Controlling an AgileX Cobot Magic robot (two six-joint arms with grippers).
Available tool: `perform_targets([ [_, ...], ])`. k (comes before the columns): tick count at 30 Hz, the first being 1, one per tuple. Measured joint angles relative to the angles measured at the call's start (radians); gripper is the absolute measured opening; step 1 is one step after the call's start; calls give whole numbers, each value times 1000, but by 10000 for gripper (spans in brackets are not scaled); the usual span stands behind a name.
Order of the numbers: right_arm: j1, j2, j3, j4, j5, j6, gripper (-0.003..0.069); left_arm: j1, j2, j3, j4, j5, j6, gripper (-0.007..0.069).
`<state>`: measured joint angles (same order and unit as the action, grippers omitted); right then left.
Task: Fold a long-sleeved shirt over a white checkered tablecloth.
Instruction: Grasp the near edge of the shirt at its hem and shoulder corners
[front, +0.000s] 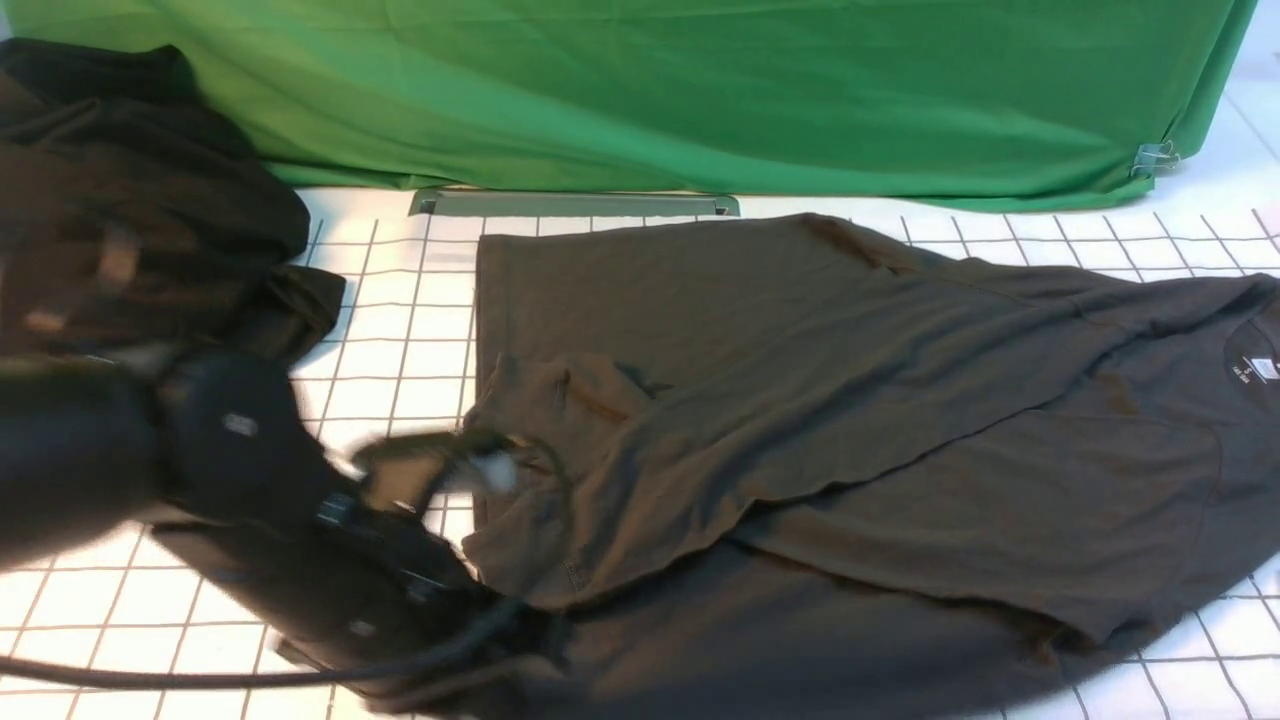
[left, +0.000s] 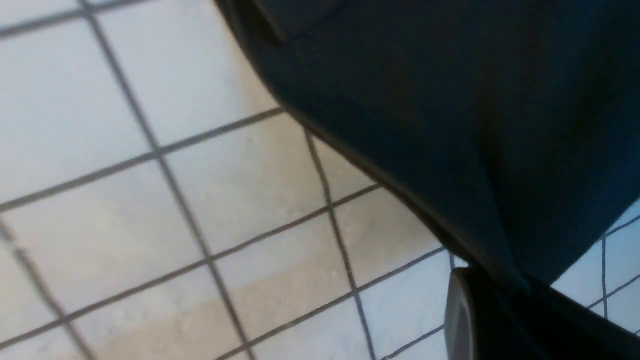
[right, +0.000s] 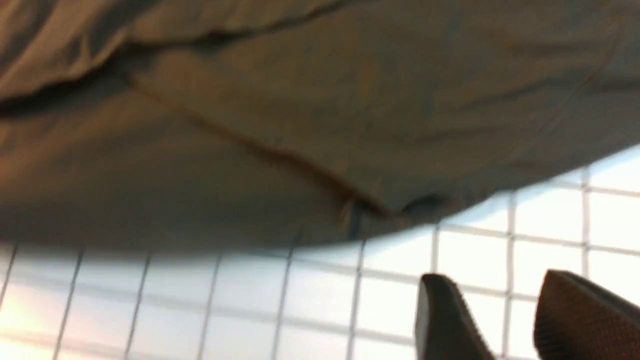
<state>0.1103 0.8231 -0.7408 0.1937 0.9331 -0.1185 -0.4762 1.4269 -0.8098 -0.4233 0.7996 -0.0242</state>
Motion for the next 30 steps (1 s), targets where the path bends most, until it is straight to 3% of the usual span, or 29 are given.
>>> perform_targets([
  [4, 191, 82, 0, 12, 8, -39, 370, 138, -114, 0, 100, 85, -21, 20],
  [10, 427, 235, 0, -6, -7, -55, 465, 236, -164, 1, 128, 202, -2, 20],
  [12, 551, 347, 0, -50, -50, -47, 495, 250, -168, 15, 128, 211, 6, 20],
  [13, 569, 355, 0, -55, -54, -44, 498, 250, -168, 17, 128, 211, 6, 20],
  [16, 697, 502, 0, -210, -129, 56, 511, 251, -168, 51, 128, 190, 9, 20],
  [23, 745, 713, 0, -554, -189, 343, 515, 251, -168, 99, 127, 162, 24, 20],
  [30, 746, 798, -4, -628, -224, 396, 515, 251, -168, 99, 126, 140, 24, 20],
])
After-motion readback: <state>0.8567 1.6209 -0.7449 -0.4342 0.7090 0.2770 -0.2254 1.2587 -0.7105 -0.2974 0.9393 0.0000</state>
